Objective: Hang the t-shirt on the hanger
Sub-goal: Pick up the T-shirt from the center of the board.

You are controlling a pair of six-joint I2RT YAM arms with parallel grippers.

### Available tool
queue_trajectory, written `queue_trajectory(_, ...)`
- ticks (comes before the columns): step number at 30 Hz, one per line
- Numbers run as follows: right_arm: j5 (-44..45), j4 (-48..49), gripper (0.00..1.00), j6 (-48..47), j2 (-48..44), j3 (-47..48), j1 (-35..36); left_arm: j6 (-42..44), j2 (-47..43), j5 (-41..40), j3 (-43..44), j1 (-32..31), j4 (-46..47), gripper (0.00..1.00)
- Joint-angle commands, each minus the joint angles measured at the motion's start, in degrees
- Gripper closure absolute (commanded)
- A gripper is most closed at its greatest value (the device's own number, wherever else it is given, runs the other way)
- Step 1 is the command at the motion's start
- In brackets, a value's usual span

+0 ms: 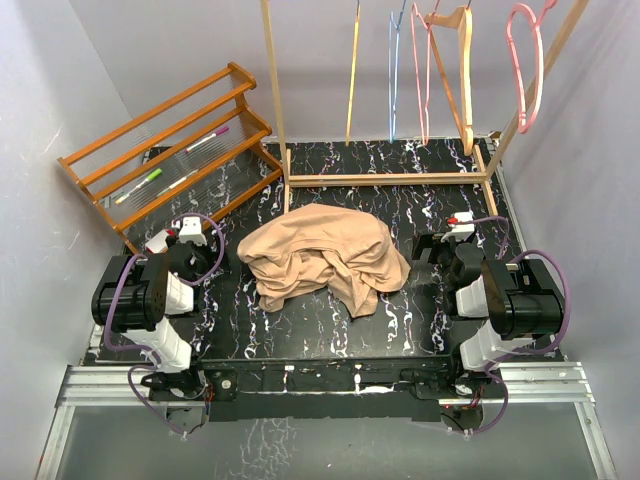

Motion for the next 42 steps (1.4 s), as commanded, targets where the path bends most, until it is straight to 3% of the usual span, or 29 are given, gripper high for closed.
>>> queue_trajectory(1, 0.3, 2.3, 0.02, -0.4, 0.0, 1.7, -0.2, 0.2, 0.0, 0.8, 1.1, 0.3, 1.2, 0.03)
queue_trajectory(8, 0.3, 2.4, 0.02, -0.3, 0.0, 1.7, -0.2, 0.5, -0.9, 1.6, 1.3, 0.4, 0.4, 0.03)
queue_trajectory(14, 2.2, 1.6, 0.02, 0.5, -0.7, 2.0, -0.3, 1.6, -9.9, 5.5, 4.7, 0.4, -13.1, 0.03)
queue_trajectory(18, 5.7, -13.7, 0.02, 1.9, -6.1, 8.3, -0.3, 6.2, -19.7, 12.8, 6.2, 0.4, -19.5, 0.03)
queue_trajectory(21, 5.2, -24.2, 0.02, 2.2, -9.0, 12.5, -0.2, 10.0, -22.3, 17.4, 13.9, 0.4, -36.1, 0.05)
queue_trajectory(27, 5.1, -29.3, 0.02, 3.0, -13.6, 12.2, -0.2, 20.0, -29.8, 31.0, 17.1, 0.4, -45.8, 0.17)
queue_trajectory(33, 4.0, -33.4, 0.01, 3.9, -14.1, 13.1, -0.2, 41.0, -34.4, 41.6, 25.0, -0.7, -69.0, 0.20)
queue_trajectory(42, 2.7, -40.5, 0.02, 4.1, -15.2, 16.5, -0.2, 59.9, -34.2, 41.6, 32.6, -10.8, -91.3, 0.19)
